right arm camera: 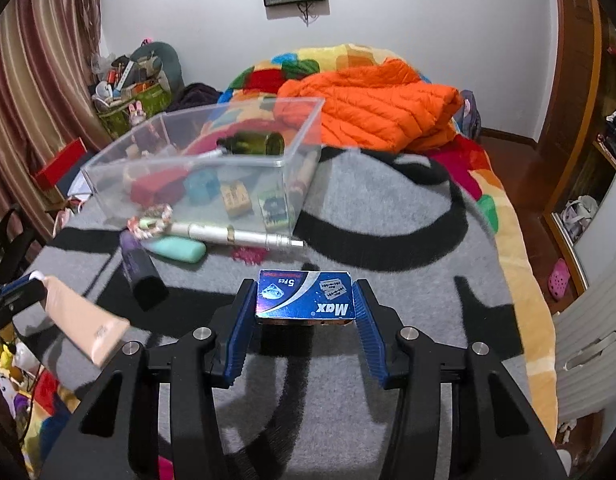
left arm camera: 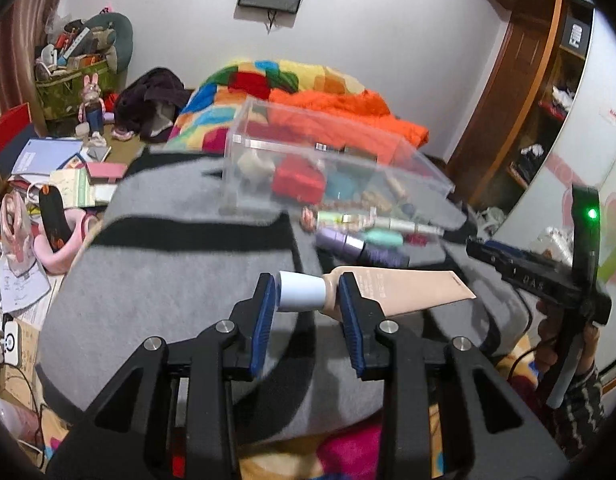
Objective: Organize objects
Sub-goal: 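Grasp beige tube's white cap with left tool while right tool grasps Max box, then drop beige tube in clear box with left tool while right tool drops Max box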
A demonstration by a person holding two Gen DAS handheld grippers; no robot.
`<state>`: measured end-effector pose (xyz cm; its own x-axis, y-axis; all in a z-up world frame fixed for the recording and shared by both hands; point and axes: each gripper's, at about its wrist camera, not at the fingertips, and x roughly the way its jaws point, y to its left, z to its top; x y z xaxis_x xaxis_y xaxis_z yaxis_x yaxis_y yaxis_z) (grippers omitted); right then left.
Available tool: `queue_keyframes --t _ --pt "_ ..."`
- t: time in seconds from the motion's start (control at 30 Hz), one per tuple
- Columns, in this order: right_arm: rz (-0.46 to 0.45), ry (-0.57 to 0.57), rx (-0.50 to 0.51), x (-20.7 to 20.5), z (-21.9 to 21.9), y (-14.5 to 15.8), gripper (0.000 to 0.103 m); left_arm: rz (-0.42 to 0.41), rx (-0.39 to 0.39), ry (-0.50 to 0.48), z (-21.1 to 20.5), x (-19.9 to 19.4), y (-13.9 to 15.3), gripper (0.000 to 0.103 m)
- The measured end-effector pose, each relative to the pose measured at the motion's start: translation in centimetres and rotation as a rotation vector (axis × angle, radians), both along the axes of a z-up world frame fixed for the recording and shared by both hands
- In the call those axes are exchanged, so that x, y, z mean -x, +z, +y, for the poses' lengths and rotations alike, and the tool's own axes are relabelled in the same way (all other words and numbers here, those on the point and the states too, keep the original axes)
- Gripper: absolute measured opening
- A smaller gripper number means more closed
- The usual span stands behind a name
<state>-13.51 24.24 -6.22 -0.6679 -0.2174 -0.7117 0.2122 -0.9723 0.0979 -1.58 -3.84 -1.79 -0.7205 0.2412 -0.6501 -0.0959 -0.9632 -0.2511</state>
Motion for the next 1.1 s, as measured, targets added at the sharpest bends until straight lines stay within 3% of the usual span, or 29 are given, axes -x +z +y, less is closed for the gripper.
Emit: queue_keyframes --t 0.27,0.4,0.7,1.1 --pt "0.082 0.013 0.034 0.5 -0.6 3.3 0.044 0.077 -0.006 0.038 -0.6 2.9 3.1 0.032" --pt "0.114 0.024 0.044 1.1 -1.3 4.6 0.044 0.082 -0.028 0.048 -1.0 5.1 3.9 0.032" --pt "0.171 0.067 0.053 3.5 -4.0 7.0 0.044 0.088 0.015 0.068 -1.3 9.6 5.1 0.032" --pt "0.078 0.108 0.057 8.9 -6.6 5.4 0.044 -0.008 0.074 0.031 0.3 15.3 2.7 0.032"
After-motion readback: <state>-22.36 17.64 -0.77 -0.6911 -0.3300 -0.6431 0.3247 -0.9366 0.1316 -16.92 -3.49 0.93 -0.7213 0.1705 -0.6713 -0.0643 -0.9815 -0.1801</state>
